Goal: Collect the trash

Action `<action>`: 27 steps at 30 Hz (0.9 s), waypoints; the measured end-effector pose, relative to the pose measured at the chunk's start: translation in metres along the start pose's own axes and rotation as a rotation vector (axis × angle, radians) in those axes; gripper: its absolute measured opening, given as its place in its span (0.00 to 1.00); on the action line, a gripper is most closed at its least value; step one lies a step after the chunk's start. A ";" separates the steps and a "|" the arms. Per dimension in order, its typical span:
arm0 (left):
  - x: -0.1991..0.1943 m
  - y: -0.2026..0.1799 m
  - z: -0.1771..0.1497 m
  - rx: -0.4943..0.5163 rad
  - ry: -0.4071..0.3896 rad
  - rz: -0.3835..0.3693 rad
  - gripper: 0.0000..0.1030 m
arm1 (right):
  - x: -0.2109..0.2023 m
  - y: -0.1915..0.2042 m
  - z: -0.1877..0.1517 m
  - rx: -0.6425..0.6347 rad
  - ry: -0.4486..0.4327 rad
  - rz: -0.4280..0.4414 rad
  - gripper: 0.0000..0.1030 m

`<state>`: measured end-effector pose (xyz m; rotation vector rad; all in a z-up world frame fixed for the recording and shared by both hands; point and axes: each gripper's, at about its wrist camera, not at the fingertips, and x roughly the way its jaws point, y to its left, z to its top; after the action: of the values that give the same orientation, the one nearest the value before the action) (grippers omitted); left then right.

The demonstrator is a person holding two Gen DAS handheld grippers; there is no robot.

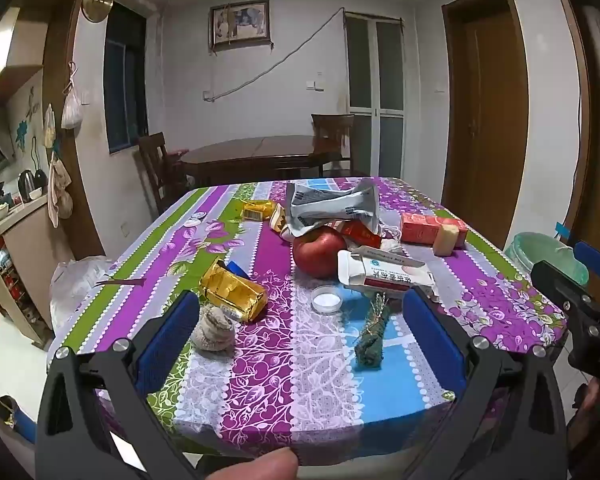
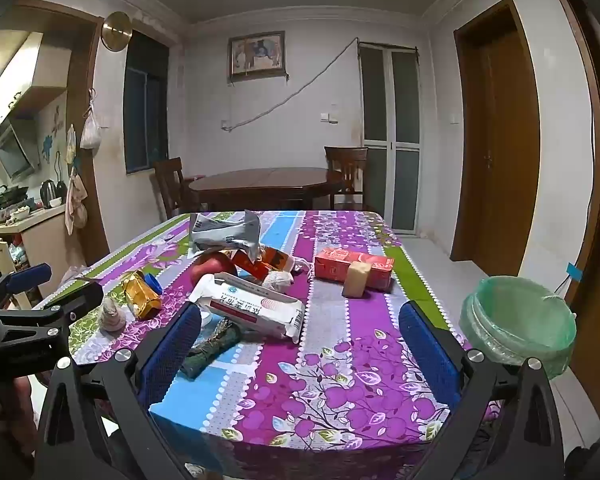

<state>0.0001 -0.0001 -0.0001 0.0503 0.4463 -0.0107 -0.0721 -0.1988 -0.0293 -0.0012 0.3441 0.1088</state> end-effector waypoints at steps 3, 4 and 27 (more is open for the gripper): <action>0.001 0.001 0.000 -0.003 0.001 0.000 0.95 | -0.001 0.000 0.000 0.001 -0.010 0.001 0.96; 0.001 0.001 -0.001 -0.004 0.002 0.001 0.95 | -0.001 -0.001 0.000 0.001 -0.009 0.002 0.96; 0.002 0.007 -0.001 0.024 -0.046 0.029 0.95 | -0.003 -0.001 -0.001 -0.007 -0.010 -0.002 0.96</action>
<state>0.0011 0.0072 -0.0017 0.0801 0.3997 0.0112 -0.0752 -0.2001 -0.0293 -0.0082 0.3334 0.1083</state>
